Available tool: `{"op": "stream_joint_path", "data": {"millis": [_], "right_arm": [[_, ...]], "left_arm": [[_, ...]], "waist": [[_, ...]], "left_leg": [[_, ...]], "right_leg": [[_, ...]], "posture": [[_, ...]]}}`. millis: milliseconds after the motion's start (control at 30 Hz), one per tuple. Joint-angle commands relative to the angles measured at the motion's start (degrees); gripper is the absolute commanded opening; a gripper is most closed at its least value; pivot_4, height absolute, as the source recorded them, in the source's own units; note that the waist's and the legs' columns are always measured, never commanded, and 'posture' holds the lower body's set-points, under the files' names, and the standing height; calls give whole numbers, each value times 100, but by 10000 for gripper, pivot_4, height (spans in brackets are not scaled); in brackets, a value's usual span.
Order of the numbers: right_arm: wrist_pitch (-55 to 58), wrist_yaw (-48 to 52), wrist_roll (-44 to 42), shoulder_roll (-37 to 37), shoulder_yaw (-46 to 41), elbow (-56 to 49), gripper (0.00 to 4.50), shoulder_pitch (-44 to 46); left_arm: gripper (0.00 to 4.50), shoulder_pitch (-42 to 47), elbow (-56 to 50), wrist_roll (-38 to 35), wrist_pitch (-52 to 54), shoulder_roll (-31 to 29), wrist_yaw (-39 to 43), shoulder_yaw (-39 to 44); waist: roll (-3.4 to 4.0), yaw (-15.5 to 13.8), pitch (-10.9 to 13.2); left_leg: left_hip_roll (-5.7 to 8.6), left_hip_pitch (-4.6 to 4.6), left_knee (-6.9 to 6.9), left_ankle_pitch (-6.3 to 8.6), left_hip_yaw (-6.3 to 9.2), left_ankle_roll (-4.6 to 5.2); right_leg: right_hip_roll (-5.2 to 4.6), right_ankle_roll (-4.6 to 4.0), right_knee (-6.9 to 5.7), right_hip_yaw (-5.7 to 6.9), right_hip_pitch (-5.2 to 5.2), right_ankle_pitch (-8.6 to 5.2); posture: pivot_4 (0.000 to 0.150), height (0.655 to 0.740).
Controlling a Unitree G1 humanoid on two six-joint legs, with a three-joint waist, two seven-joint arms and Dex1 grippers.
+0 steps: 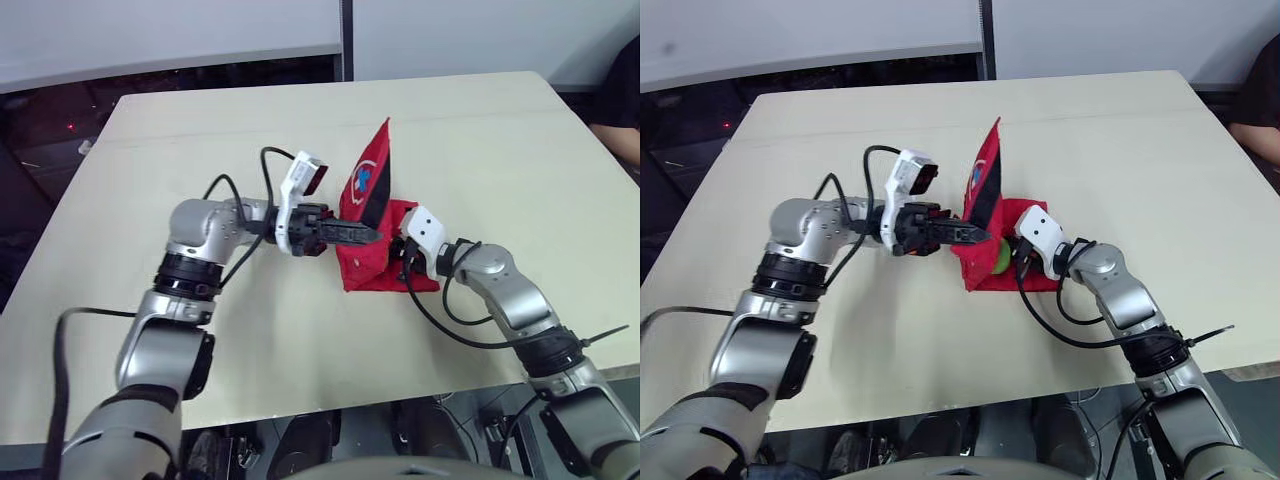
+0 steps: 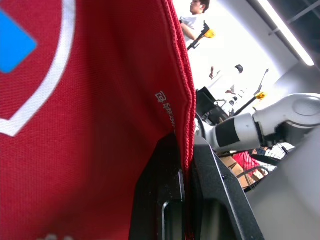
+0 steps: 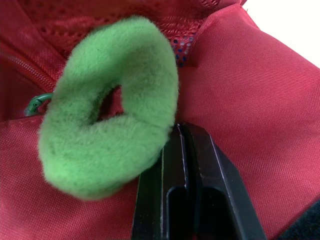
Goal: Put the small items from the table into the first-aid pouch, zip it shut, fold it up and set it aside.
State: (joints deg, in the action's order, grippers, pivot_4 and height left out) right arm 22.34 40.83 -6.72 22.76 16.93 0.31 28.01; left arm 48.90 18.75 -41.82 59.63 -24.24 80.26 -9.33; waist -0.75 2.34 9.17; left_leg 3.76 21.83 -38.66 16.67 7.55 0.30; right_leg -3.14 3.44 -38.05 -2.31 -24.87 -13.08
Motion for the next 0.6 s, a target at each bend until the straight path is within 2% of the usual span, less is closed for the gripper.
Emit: {"op": "stream_joint_path", "data": {"millis": [33, 233, 400, 600], "right_arm": [[190, -206, -73, -38, -312, -129, 1022, -193], [672, -350, -966, -152, -1159, -1635, 1022, -661], [795, -398, -1942, -330, -2031, -2360, 1022, -1398], [99, 145, -2105, 351, -2985, -2509, 1022, -2509]], "left_arm": [[0, 71, 226, 113, -302, 268, 69, -21], [0, 122, 467, 170, -352, 529, 30, 49], [0, 64, 465, 270, -366, 521, 45, 18], [0, 108, 781, 479, -460, 733, -227, 48]], "waist": [[0, -10, 0], [2, -82, 2], [2, -67, 2], [7, -139, 0]], "left_leg": [[1, 1, -2, 0, 0, 0], [5, 10, -12, 1, 7, 2], [1, 10, -6, 1, 11, 1], [5, 7, -9, 1, -3, 3]], "right_leg": [[0, 0, -1, 0, 0, 0], [-4, 2, 2, 5, 2, 1], [-1, 2, 1, 8, -1, 1], [-1, 5, 0, -3, 1, 2]], "posture": [[1500, 7368], [1500, 7368], [1500, 7368], [1500, 7368]]}}
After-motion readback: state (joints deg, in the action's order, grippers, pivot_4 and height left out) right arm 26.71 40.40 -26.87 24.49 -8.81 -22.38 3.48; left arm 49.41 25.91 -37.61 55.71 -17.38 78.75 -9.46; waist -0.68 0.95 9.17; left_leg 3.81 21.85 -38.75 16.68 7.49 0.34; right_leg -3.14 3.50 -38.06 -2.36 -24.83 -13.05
